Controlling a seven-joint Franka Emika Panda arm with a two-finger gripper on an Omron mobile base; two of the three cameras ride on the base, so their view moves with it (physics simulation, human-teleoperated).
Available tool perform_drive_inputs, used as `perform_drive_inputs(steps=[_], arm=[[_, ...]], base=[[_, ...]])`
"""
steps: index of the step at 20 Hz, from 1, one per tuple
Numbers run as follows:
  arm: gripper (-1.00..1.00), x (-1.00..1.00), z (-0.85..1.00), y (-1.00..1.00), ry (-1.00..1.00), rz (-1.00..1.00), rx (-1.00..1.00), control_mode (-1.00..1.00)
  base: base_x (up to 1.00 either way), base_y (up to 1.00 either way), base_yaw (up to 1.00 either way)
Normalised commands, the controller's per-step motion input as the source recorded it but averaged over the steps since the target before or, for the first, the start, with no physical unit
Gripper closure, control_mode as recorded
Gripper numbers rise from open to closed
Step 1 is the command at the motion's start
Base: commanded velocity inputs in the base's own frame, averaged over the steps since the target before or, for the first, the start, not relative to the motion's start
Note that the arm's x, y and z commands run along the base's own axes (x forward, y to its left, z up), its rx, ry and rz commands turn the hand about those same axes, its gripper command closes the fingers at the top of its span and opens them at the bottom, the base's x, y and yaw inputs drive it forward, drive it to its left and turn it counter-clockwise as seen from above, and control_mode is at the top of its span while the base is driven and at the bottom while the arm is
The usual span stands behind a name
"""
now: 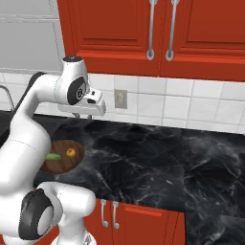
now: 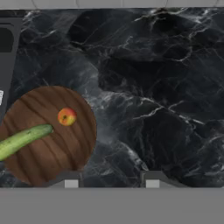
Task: Dump the cucumber and apple from the bowl so the bowl can be washed. Place the bowl in the sink after clearing the leftovers.
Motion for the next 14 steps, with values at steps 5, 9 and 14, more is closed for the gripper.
perform_drive_inputs(steps=[5,9,14], arm=[[-1.00,-0.22,-0.15,0.10,0.01,-0.01,0.08,-1.00],[-1.00,-0.43,-0.86,0.14,0.11,-0.07,0.15,-1.00],[-1.00,-0.01,-1.00,0.45,0.14,-0.08,0.01,-1.00]], base=[[0.00,0.00,0.00],[0.00,0.00,0.00],[0.00,0.00,0.00]])
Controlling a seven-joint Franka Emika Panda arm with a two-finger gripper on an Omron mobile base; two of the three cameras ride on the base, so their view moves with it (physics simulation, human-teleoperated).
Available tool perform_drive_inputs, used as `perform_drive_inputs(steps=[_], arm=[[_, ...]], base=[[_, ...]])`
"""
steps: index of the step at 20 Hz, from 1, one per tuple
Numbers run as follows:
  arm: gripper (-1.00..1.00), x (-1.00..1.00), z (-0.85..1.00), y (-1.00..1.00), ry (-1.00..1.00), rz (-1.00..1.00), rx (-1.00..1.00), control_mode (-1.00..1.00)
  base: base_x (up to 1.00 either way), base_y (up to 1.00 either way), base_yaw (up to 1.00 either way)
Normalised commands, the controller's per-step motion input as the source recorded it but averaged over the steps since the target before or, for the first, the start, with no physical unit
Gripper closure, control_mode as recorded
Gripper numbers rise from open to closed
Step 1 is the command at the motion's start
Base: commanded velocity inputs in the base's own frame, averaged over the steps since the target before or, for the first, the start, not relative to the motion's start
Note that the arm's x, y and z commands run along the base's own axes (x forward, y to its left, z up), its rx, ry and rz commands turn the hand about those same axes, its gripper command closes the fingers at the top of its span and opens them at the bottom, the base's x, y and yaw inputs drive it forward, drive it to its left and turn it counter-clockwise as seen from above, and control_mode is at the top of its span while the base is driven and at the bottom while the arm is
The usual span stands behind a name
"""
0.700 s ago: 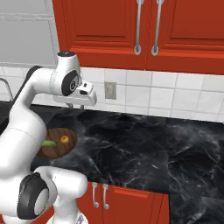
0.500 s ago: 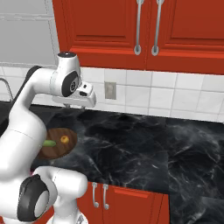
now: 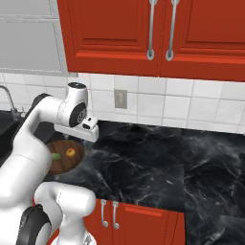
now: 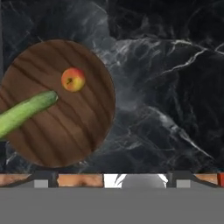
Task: Dump the cucumber and apple from the bowl so the bowl can be washed. Place the bowl in the sink after clearing the leftovers.
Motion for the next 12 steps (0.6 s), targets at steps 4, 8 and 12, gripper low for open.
perform_drive_inputs(steps=[4,8,12], arm=[[-1.00,0.12,-1.00,0.50,0.11,-0.07,0.04,-1.00],[-1.00,0.34,-0.96,0.27,0.09,-0.05,0.00,-1.00],[-1.00,0.24,-0.75,-0.01,0.09,-0.05,0.06,-1.00]], base=[[0.00,0.00,0.00],[0.00,0.00,0.00],[0.00,0.00,0.00]])
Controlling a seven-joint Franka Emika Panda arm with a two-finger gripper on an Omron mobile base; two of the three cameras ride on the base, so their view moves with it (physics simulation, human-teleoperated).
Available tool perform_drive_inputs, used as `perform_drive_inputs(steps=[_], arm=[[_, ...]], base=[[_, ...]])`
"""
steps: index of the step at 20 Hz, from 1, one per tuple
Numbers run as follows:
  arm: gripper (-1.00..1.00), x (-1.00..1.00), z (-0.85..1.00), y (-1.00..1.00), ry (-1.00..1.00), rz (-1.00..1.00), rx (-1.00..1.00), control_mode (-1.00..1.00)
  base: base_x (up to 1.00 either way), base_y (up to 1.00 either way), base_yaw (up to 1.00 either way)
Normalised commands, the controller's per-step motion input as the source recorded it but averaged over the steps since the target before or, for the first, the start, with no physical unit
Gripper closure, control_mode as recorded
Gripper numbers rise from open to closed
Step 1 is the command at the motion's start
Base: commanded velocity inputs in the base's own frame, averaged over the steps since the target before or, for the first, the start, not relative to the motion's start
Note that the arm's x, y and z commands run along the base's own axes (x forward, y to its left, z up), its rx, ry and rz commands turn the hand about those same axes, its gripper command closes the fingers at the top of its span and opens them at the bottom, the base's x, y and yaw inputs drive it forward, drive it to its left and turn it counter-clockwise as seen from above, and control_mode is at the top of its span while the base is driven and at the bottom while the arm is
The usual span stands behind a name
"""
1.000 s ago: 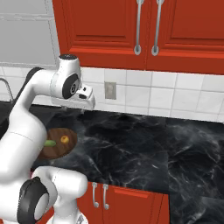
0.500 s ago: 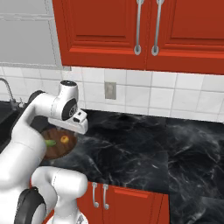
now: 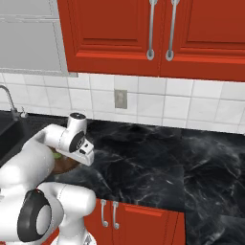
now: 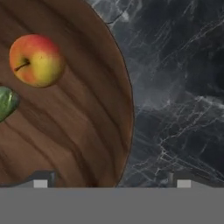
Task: Dump the cucumber and apple from the bowl so the bowl can be washed. Place the bowl in the sink after clearing the leftovers.
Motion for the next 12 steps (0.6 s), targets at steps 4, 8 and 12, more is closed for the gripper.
perform_drive_inputs(steps=[4,8,12], arm=[[-1.00,0.15,-0.44,0.09,0.03,-0.02,0.06,-1.00],[-1.00,0.18,-0.42,0.23,0.00,0.00,0.00,-1.00],[-1.00,0.11,-0.40,0.14,0.00,0.00,0.01,-1.00]], base=[[0.00,0.00,0.00],[0.00,0.00,0.00],[0.00,0.00,0.00]])
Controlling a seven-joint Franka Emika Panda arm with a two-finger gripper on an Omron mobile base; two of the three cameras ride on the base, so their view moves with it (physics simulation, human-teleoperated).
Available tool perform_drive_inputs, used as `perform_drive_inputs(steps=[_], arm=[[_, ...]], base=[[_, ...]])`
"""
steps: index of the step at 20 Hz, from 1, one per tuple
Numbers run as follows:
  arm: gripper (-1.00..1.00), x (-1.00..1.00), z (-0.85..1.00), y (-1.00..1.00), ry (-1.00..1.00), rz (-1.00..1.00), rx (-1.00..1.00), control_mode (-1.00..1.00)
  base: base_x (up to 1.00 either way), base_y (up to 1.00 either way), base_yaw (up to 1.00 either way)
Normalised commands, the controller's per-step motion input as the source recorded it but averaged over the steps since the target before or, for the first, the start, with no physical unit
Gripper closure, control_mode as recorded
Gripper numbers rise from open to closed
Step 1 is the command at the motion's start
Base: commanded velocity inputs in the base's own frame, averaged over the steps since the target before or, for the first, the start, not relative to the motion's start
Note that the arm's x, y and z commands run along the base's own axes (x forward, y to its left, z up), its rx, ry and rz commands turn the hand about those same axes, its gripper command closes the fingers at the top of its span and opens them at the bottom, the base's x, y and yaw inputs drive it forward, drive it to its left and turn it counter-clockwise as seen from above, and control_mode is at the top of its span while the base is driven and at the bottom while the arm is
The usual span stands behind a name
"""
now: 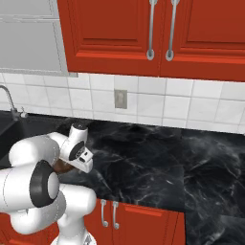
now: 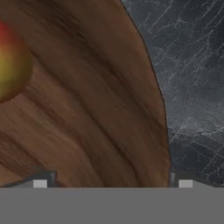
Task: Dump the cucumber and apple from the bowl so the bowl can be washed. Place the bowl in the sink after clearing the leftovers.
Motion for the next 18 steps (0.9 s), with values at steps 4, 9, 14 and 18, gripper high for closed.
perform_drive_inputs(steps=[4,9,14,18], arm=[[1.00,0.02,-0.09,0.00,0.00,0.00,0.02,-1.00],[1.00,0.00,0.07,0.00,-0.03,0.00,0.00,-1.00],[1.00,-0.18,0.64,0.00,-0.16,0.00,0.02,-1.00],[1.00,-0.14,0.78,0.24,-0.14,0.00,0.09,-1.00]], base=[[0.00,0.00,0.00],[0.00,0.00,0.00],[0.00,0.00,0.00],[0.00,0.00,0.00]])
